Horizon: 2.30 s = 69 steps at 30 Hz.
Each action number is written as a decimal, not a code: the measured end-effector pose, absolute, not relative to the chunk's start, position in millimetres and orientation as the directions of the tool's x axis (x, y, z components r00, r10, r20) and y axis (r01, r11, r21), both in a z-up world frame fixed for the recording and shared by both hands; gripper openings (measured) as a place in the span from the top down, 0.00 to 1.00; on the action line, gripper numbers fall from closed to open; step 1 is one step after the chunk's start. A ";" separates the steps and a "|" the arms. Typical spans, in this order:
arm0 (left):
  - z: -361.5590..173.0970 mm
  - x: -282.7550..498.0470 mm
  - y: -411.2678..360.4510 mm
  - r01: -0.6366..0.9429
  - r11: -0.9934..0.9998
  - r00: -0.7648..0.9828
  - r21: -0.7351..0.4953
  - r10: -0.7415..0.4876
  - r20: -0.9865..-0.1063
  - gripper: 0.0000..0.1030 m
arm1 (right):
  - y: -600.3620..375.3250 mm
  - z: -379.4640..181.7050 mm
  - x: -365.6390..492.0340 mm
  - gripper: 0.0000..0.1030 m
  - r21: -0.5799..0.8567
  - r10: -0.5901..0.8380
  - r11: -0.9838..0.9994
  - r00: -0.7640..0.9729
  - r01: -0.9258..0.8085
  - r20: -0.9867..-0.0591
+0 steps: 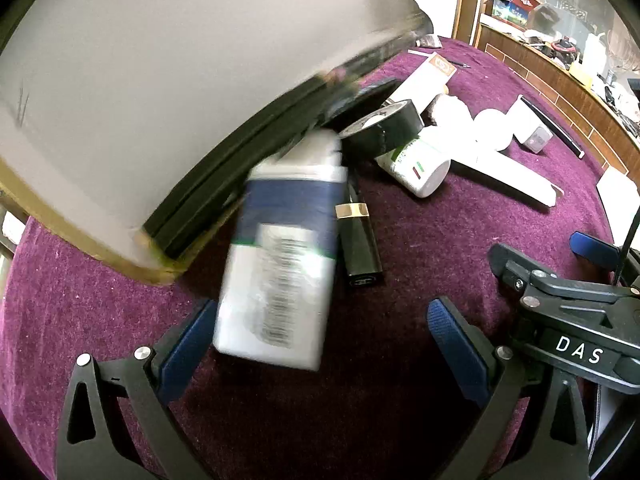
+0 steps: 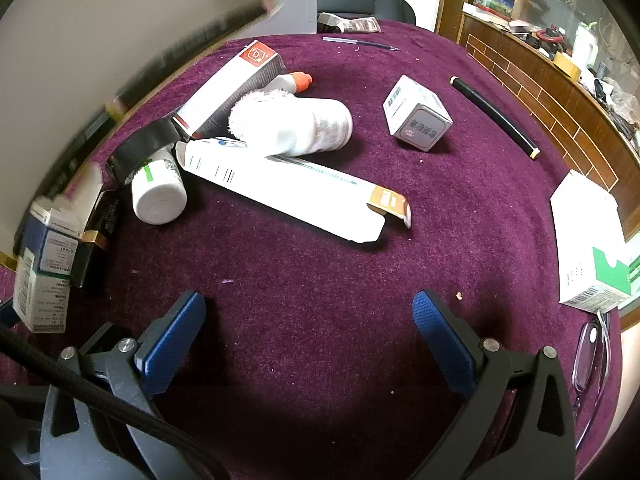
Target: Organize objects
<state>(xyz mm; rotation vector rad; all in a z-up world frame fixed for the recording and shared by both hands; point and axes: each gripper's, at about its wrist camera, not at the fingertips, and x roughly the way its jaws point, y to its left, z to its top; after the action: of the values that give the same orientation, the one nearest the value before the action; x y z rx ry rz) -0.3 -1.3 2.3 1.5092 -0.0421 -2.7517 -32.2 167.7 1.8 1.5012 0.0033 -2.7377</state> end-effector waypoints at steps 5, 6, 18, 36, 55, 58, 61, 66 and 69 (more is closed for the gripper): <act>2.5 -0.1 -1.3 -0.011 -1.000 -0.538 0.025 -0.015 -0.843 0.01 | 167.5 1.4 -32.9 0.00 0.007 -0.016 -1.000 -0.538 0.018 -0.843; 2.8 -0.1 -1.3 -0.011 -1.000 -0.538 0.025 -0.015 -0.843 0.01 | 167.5 1.4 -33.0 0.00 0.007 -0.016 -1.000 -0.538 0.018 -0.843; 3.0 0.1 -1.6 -0.011 -1.000 -0.538 0.025 -0.015 -0.843 0.01 | 166.1 0.5 -31.5 0.00 0.008 -0.016 -1.000 -0.538 0.017 -0.843; 2.0 0.9 -1.2 -0.012 -1.000 -0.538 0.025 -0.015 -0.843 0.01 | 165.1 1.4 -31.4 0.00 0.008 -0.016 -1.000 -0.538 0.017 -0.843; 2.2 0.8 -0.7 -0.013 -1.000 -0.538 0.025 -0.014 -0.843 0.01 | 164.2 1.1 -32.3 0.00 0.008 -0.015 -1.000 -0.538 0.016 -0.843; 2.2 0.8 -0.7 -0.013 -1.000 -0.538 0.025 -0.014 -0.843 0.01 | 164.0 1.0 -32.9 0.00 0.008 -0.015 -1.000 -0.538 0.016 -0.843; 2.5 1.1 -0.8 -0.013 -1.000 -0.539 0.024 -0.013 -0.842 0.01 | 164.2 1.1 -33.3 0.00 0.007 -0.015 -1.000 -0.537 0.017 -0.843; 3.2 0.8 0.1 -0.013 -1.000 -0.538 0.027 -0.016 -0.843 0.01 | 164.5 2.7 -32.9 0.00 0.006 -0.014 -1.000 -0.536 0.016 -0.844; 1.4 2.7 2.5 -0.009 -1.000 -0.538 0.023 -0.015 -0.843 0.01 | 164.5 2.7 -32.9 0.00 0.007 -0.014 -1.000 -0.536 0.016 -0.844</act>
<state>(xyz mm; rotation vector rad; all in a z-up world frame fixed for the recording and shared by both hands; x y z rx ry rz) 2.7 2.5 1.4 1.5084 -0.0388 -2.7517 -32.9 164.5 2.7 1.5053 0.0026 -2.7381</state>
